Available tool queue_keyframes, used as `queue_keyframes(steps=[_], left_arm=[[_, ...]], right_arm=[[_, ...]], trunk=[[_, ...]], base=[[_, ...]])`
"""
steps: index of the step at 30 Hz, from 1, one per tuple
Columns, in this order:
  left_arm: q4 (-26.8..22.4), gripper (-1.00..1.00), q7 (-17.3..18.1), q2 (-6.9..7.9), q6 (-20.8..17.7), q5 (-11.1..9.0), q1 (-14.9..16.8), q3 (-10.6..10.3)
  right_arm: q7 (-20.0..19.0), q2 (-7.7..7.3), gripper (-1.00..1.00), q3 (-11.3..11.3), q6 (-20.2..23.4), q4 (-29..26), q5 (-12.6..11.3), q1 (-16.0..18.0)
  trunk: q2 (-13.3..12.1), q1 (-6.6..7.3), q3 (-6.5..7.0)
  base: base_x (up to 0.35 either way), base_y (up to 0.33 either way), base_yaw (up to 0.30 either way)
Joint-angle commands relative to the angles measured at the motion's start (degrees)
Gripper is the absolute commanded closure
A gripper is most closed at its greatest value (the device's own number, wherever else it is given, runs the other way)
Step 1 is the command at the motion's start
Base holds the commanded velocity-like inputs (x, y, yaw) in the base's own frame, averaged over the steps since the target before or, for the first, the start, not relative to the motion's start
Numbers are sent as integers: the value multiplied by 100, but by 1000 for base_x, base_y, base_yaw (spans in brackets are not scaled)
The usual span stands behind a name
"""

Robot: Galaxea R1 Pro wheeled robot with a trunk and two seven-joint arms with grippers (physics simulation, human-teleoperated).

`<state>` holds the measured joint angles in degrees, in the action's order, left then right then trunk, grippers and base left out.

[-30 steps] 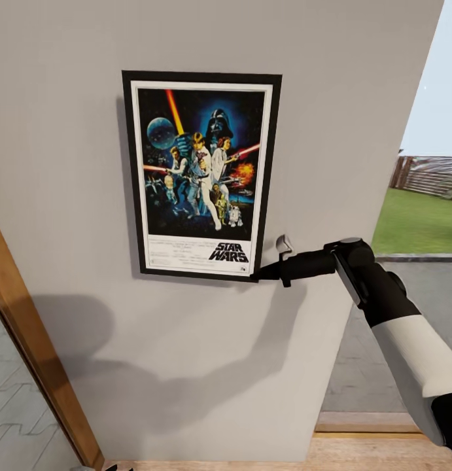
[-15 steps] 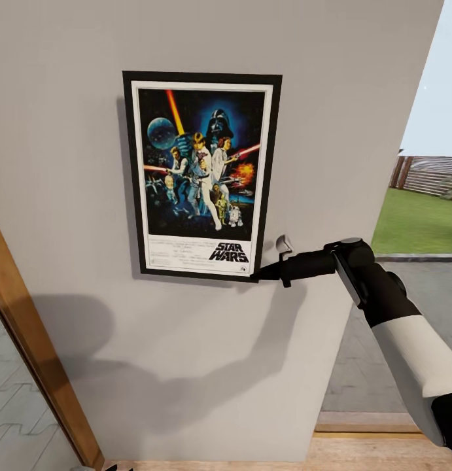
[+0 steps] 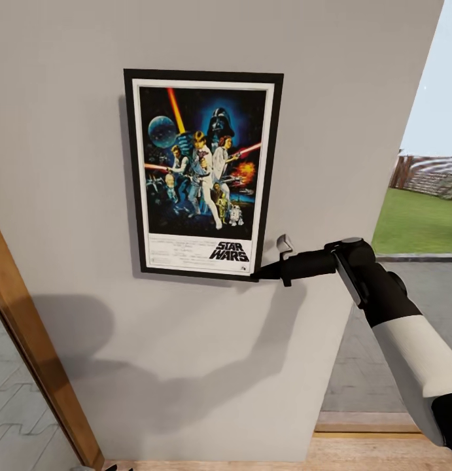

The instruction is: Pick up the poster from the kitchen countertop and hang it on one of the wall nails in the kitchen.

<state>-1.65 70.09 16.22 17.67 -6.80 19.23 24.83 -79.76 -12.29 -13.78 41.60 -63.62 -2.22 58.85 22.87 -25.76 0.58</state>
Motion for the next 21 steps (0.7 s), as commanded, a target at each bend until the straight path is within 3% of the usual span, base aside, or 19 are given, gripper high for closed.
queue_keyframes(steps=[1,21], left_arm=[[7,-100,12,1,26,-58,2,-48],[7,-100,13,4,26,-58,2,-48]], right_arm=[[-4,-4,100,-11,67,-2,-26,3],[3,-2,100,-7,75,-1,-25,3]], trunk=[[5,-2,-3],[5,-2,-3]], base=[[0,0,0],[0,0,0]])
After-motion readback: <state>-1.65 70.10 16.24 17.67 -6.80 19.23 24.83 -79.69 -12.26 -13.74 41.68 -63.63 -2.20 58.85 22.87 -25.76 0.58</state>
